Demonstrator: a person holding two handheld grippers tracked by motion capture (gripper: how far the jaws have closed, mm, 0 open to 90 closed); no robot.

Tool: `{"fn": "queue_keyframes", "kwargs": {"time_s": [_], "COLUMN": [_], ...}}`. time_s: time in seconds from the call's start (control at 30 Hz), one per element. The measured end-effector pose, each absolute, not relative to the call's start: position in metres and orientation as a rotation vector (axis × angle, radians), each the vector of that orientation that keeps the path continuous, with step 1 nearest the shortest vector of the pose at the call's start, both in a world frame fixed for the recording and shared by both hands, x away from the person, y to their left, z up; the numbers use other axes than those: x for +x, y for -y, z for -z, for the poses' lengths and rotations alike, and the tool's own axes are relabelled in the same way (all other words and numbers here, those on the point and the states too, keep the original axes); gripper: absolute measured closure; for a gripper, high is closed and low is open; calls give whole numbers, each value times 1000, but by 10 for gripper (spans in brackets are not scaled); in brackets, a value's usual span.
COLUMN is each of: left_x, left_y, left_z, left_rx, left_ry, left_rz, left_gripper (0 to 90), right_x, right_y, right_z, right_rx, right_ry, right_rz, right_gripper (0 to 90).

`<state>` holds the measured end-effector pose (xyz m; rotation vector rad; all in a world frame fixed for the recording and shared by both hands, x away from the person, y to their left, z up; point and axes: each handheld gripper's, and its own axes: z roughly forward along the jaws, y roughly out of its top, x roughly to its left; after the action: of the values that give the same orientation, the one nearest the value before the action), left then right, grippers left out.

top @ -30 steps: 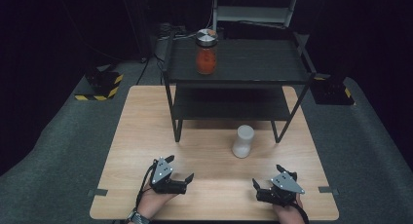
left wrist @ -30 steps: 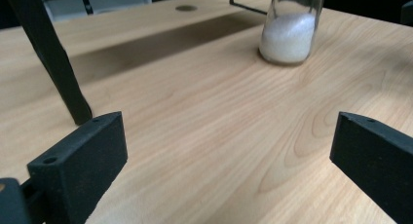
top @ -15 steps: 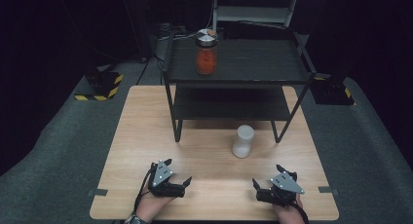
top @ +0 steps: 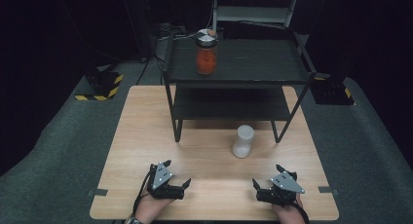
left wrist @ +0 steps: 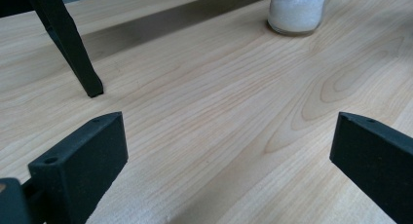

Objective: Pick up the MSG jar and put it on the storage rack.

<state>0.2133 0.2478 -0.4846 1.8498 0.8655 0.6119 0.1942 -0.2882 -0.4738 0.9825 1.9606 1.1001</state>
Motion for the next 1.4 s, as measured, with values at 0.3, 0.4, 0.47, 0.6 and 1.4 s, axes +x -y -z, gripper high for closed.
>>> {"fn": "queue_keyframes", "kwargs": {"time_s": [0.3, 0.4, 0.47, 0.6, 1.4], "left_x": [210, 210, 210, 209, 209], "left_y": [-246, -246, -245, -243, -244], "left_z": [484, 484, 484, 483, 483], "left_rx": [1869, 1871, 1876, 1894, 1901], "left_ry": [-838, -837, -835, -819, -806], "left_rz": [-633, -635, -636, -645, -634], "left_gripper": [6, 6, 6, 6, 7], "right_x": [192, 192, 191, 191, 211], "right_y": [289, 289, 289, 287, 274], "right_z": [471, 470, 469, 465, 436], "right_rx": [983, 978, 973, 969, 912], "right_ry": [-1953, -1948, -1943, -1930, -1880], "right_rz": [-1124, -1136, -1139, -1155, -1219], "right_gripper": [2, 2, 2, 2, 3]}}
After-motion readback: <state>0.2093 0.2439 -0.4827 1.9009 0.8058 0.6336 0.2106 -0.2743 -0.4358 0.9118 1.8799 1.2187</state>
